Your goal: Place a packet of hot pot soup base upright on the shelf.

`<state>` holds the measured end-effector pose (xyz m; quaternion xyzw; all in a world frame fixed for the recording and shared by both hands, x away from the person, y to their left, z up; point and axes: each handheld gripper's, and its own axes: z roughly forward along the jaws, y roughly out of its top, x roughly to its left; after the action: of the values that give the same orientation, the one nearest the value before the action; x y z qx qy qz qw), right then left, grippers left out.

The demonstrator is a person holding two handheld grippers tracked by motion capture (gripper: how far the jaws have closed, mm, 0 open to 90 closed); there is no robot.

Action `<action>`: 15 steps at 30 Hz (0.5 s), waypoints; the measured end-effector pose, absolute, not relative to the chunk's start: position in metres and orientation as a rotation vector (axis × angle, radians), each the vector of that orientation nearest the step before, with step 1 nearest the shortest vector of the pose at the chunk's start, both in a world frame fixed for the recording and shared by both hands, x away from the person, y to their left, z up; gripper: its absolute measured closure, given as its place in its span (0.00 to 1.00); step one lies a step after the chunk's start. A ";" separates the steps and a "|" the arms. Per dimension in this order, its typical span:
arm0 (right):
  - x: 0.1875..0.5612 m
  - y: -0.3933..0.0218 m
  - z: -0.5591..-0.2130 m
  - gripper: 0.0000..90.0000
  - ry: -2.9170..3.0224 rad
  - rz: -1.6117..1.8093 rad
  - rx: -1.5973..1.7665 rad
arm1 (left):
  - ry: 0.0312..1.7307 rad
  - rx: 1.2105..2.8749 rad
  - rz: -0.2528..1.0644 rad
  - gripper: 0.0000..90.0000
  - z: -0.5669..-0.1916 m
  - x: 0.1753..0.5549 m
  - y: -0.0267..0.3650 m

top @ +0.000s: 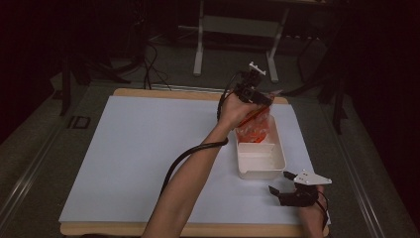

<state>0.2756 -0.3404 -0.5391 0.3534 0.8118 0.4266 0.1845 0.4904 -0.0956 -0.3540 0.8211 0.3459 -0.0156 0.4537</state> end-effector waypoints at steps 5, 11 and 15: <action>0.276 -0.340 -0.539 0.16 2.289 1.201 0.997 | 0.856 1.987 0.011 0.68 -0.347 0.486 -0.087; 0.276 -0.340 -0.539 0.16 2.291 1.195 0.996 | 0.817 2.009 0.064 0.66 -0.337 0.478 -0.080; 0.276 -0.340 -0.539 0.16 2.292 1.194 0.995 | 0.798 1.992 0.094 0.66 -0.327 0.472 -0.072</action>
<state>0.2758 -0.3401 -0.5392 0.3532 0.8134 0.4236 0.1851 0.4718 -0.0717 -0.3267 0.8154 0.3266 0.0387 0.4764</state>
